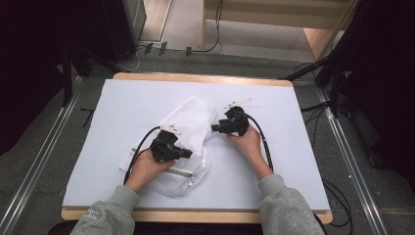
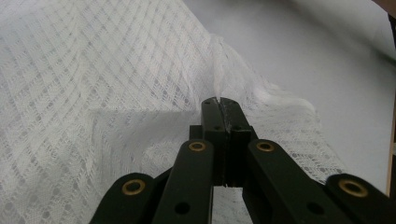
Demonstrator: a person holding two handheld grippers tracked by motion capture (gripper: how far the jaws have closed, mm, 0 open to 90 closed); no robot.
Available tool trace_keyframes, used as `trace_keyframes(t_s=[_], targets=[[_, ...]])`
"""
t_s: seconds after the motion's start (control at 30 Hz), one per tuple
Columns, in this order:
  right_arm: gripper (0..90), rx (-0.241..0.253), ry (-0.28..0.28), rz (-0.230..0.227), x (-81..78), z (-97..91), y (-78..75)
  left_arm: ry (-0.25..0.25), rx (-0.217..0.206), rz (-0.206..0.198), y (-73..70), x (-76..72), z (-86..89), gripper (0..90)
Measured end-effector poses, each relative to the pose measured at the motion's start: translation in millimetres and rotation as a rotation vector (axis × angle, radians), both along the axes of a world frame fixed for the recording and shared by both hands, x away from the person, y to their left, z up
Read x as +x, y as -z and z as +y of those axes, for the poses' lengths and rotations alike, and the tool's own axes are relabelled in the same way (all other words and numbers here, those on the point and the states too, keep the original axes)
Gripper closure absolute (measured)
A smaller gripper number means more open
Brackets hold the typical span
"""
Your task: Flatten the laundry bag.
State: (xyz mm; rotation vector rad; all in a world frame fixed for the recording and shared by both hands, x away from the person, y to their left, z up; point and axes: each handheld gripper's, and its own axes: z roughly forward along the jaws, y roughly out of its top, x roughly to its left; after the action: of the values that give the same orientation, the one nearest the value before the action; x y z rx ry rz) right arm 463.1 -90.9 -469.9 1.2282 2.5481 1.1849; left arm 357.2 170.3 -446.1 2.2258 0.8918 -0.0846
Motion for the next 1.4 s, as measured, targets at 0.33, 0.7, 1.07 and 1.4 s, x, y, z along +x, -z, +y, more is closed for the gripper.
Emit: trace_keyframes(t_s=[0.33, 0.7, 1.07, 1.4], targets=[[90.0, -0.003, -0.005, 0.009, -0.5, -2.5, -9.0, -0.012, -0.065, 0.006, -13.2, -2.7, 16.4, 90.0], [90.0, 0.054, 0.045, -0.005, 5.6, -42.2, -37.3, -0.054, -0.118, -0.023, -34.6, -4.9, 46.9, 90.0], [90.0, 0.001, 0.103, -0.047, 21.2, -43.1, -30.7, -0.019, -0.115, 0.033, -19.1, 1.1, 31.4, 84.9], [77.2, 0.027, 0.120, -0.061, 18.6, -46.3, -42.1, -0.073, -0.109, 0.008, -31.6, 4.0, 53.9, 72.5]])
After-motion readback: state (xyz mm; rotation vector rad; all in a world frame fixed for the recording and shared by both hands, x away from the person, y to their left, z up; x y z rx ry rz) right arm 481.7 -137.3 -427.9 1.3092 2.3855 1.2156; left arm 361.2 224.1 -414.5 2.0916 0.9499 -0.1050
